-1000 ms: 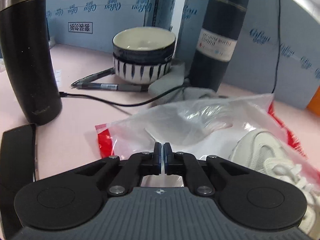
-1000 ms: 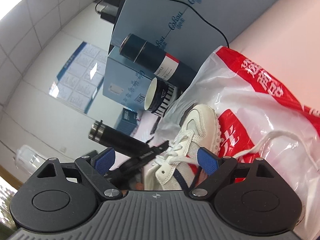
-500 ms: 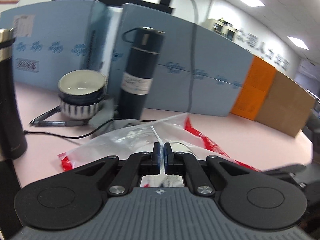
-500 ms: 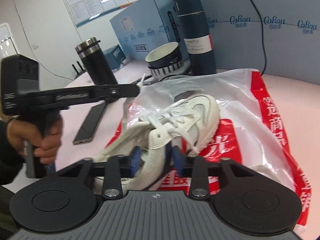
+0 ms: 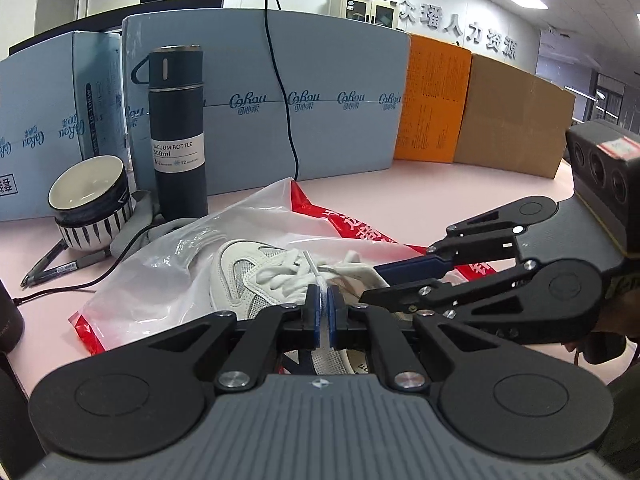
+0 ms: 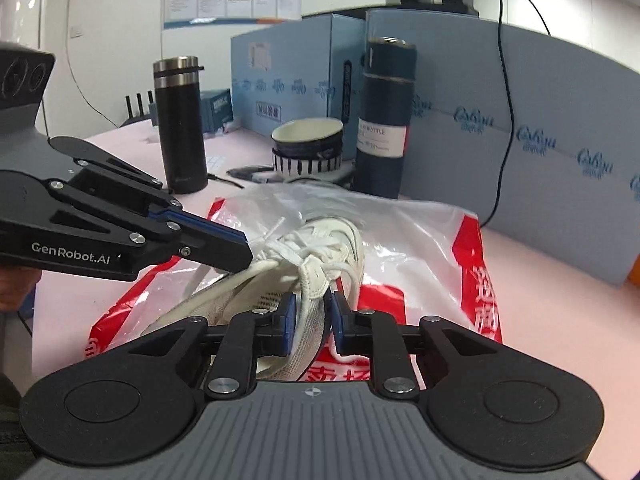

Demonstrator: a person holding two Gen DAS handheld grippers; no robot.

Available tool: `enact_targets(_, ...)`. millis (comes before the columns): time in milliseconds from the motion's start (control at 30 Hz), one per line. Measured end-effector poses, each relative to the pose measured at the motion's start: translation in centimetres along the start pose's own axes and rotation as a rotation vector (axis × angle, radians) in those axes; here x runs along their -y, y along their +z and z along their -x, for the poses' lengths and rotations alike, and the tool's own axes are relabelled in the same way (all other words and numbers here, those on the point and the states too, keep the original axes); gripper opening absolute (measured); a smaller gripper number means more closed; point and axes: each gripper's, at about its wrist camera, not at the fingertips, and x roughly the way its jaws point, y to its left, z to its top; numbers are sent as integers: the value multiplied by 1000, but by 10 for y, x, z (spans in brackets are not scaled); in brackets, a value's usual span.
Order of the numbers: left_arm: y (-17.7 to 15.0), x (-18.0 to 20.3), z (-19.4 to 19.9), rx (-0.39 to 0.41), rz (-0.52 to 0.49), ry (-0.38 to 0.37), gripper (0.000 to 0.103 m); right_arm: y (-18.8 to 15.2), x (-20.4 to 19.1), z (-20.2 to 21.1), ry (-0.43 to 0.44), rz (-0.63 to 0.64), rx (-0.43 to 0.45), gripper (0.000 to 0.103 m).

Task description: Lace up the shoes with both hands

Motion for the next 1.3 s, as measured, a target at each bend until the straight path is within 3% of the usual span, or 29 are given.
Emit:
enact_targets(133, 4, 6, 2, -4, -70, 6, 3, 0, 11, 1, 42, -85, 17, 14)
enact_targets(267, 6, 10, 2, -16, -132, 11, 3, -3, 42, -1, 144, -363, 14, 14)
enact_targets(433, 11, -1, -6, -20, -108, 43, 3, -4, 42, -1, 161, -398, 14, 14)
enact_targets(533, 18, -9, -17, -47, -103, 16, 3, -4, 41, 0, 163, -403, 12, 14)
enact_targets(600, 21, -12, -24, -79, -101, 1, 10, -5, 43, 1, 166, -416, 11, 14)
enact_targets(667, 22, -16, -29, -97, -82, 6, 26, -6, 44, 1, 167, -424, 12, 15)
enact_targets(733, 23, -21, -31, -99, -45, 8, 29, -7, 43, 2, 169, -428, 14, 15)
enact_targets(1100, 23, -30, -50, -114, 89, -49, 27, -9, 46, 0, 180, -452, 20, 17)
enact_targets(1167, 21, -30, -48, -91, 96, -59, 9, -9, 45, 1, 174, -444, 26, 18)
enact_targets(1300, 19, -25, -34, -15, 103, -29, 6, -6, 37, 6, 144, -371, 55, 22)
